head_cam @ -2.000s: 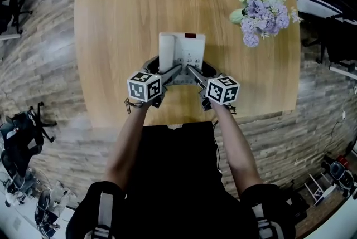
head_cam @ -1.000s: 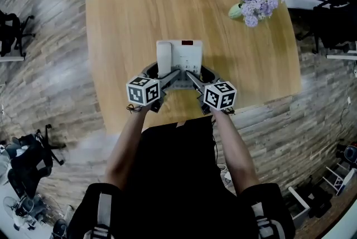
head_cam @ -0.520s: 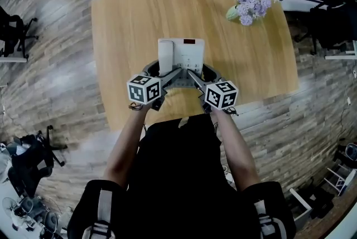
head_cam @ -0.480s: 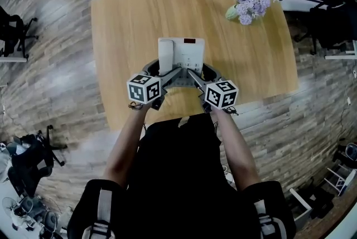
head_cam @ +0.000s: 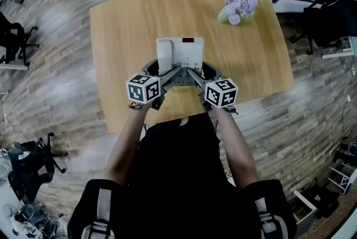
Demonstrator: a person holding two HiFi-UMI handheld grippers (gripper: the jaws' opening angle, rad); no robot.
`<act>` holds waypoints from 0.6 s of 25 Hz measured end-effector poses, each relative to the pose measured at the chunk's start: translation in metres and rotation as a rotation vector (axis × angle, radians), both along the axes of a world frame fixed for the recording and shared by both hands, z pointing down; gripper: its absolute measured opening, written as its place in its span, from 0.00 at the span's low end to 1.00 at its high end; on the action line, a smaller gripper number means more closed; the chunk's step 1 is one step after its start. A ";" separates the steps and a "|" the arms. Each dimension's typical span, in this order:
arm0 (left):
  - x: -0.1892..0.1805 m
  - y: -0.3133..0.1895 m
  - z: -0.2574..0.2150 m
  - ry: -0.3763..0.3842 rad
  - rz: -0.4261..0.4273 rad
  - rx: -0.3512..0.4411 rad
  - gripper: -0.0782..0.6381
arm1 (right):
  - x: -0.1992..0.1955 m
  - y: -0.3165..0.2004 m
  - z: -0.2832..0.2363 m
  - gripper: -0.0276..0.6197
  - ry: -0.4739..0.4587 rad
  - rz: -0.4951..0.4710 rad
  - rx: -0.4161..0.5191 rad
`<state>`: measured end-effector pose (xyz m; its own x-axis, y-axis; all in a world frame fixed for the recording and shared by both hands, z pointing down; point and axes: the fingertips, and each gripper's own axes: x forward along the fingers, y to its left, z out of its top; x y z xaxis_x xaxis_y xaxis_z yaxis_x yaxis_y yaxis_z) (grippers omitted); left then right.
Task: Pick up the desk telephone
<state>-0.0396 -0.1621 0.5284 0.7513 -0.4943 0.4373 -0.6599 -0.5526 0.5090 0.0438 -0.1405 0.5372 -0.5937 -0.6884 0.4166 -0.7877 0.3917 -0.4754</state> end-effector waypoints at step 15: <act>-0.006 0.004 -0.062 0.014 0.006 0.140 0.66 | -0.006 0.004 -0.060 0.46 0.044 0.003 0.124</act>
